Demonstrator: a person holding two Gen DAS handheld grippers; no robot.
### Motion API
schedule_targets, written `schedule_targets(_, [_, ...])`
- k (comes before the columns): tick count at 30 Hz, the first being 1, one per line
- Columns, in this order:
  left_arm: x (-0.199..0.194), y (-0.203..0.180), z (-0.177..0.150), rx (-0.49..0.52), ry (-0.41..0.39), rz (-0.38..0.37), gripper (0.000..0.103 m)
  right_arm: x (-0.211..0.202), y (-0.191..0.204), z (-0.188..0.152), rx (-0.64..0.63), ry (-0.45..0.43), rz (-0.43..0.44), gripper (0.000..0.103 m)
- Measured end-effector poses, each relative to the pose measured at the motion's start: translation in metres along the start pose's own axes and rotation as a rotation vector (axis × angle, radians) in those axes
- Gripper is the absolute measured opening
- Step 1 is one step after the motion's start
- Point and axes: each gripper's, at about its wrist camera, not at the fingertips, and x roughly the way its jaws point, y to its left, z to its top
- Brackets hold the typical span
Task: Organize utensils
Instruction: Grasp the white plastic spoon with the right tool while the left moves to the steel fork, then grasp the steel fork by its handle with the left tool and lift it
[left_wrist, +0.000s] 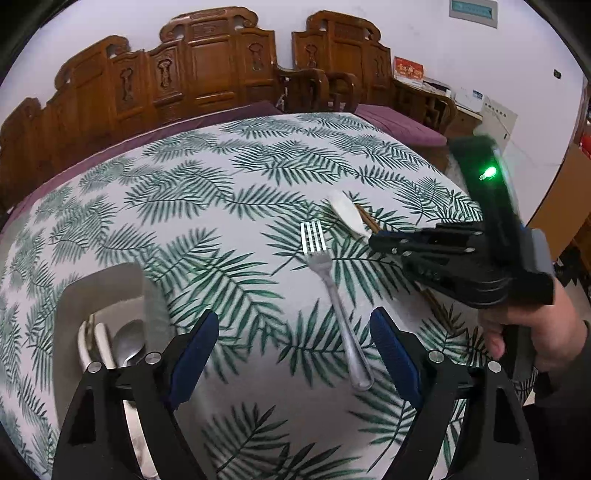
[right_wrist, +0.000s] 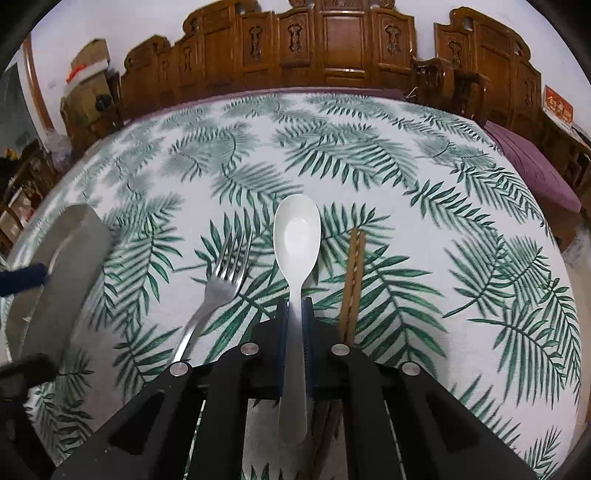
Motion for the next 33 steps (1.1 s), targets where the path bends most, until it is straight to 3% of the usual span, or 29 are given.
schedule_targets(7, [0.031,-0.017,0.010,0.019,0.035,-0.021,0.064,-0.004,-0.018,-0.002,0.044,-0.014,-0.004,0.009])
schedule_targets(12, [0.062,-0.023,0.012,0.016,0.096,-0.046,0.040,0.003,-0.029,-0.009,0.067,0.010,-0.013,0.009])
schedule_targets(16, [0.078,-0.025,0.012,-0.002,0.120,-0.050,0.035,0.005,-0.033,-0.011,0.076,0.013,-0.013,0.009])
schedule_targets(20, [0.087,-0.026,0.012,-0.009,0.137,-0.042,0.024,0.005,-0.032,-0.010,0.073,0.013,-0.012,0.009])
schedule_targets(23, [0.087,-0.028,0.011,0.002,0.134,-0.027,0.023,0.004,-0.031,-0.010,0.069,0.011,-0.011,0.009])
schedule_targets(27, [0.086,-0.027,0.012,0.012,0.137,-0.021,0.010,0.003,-0.029,-0.009,0.067,0.010,-0.008,0.009])
schedule_targets(33, [0.081,-0.022,0.008,0.013,0.144,-0.018,0.006,0.002,-0.025,-0.009,0.062,0.007,0.000,0.009])
